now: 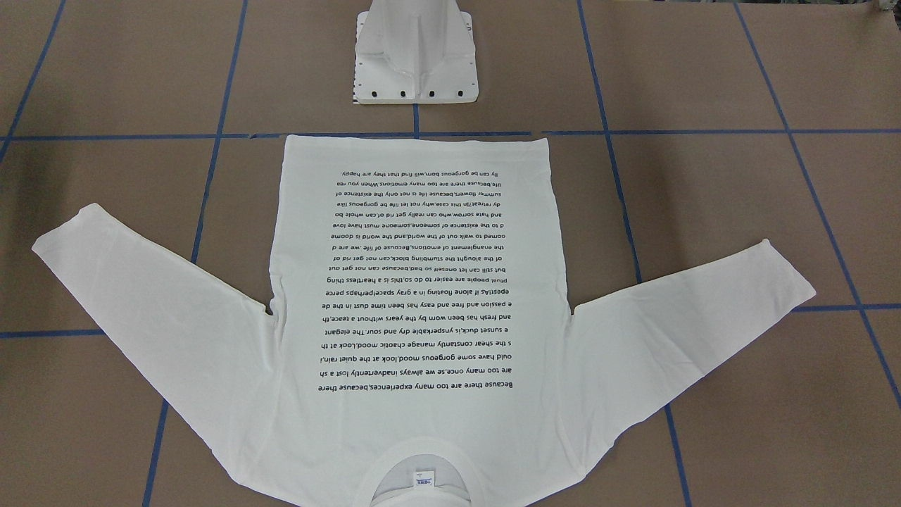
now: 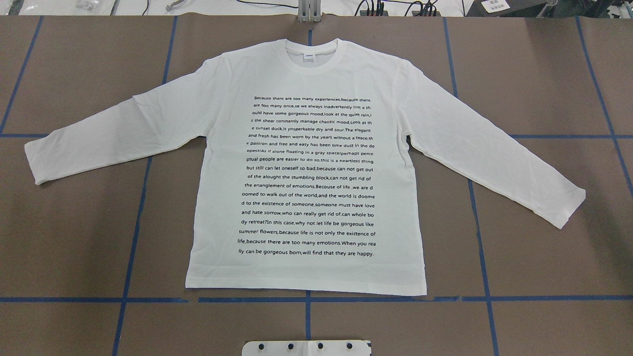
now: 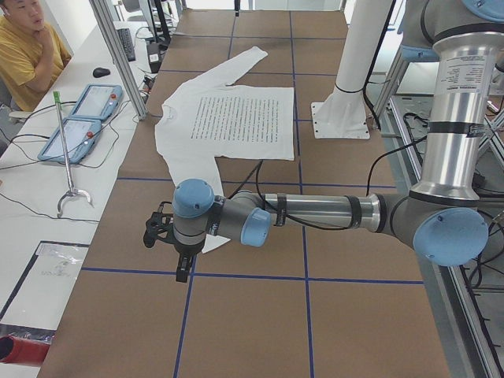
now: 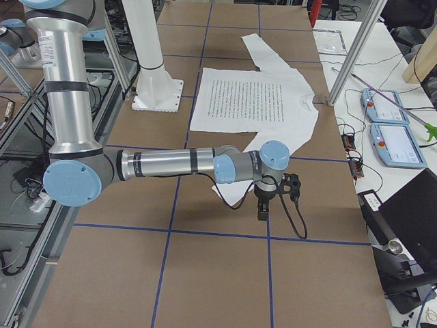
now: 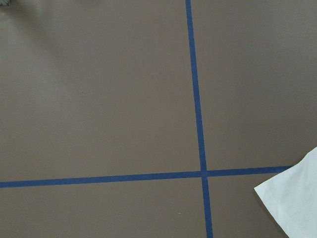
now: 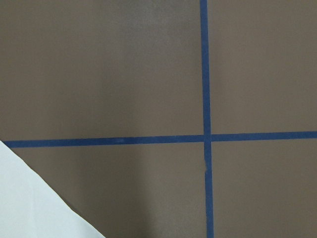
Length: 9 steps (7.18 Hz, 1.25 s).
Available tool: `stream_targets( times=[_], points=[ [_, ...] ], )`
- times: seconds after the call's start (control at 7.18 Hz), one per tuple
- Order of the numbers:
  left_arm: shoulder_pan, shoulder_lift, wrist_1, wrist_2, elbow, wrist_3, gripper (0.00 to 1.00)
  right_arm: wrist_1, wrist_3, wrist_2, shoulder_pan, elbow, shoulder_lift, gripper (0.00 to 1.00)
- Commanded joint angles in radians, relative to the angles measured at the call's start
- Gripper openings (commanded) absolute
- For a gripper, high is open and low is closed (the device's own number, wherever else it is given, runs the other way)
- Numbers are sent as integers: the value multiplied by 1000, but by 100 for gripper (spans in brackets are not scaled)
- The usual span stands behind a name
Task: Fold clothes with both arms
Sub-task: 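Move the right gripper in toward the shirt's sleeve nearest it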
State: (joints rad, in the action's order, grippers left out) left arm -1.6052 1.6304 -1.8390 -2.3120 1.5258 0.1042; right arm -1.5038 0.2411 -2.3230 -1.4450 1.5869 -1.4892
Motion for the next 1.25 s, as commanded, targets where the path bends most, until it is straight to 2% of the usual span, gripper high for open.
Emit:
stream_targets(
  times=[0.0,0.42,0.56,0.7,0.98,1.11],
  points=[
    [2,3,9,-20,26,5,100,-9,0,1,-2,14,-2,100],
    [7,-1,4,-23,25,8,100,8,4,-22,23,36,-28,100],
    [34,-6,-6,-48,27,6,100,28,7,-36,94,39,-32,100],
    [72,-6,-20,-78,33,8,100,58,86,-44,145,57,-61,100],
    [74,-6,-22,-78,54,9,100,266,295,-44,217,53,-133,100],
    [74,-7,-20,-79,53,11,100,409,417,-30,280,47,-176,99]
  ],
)
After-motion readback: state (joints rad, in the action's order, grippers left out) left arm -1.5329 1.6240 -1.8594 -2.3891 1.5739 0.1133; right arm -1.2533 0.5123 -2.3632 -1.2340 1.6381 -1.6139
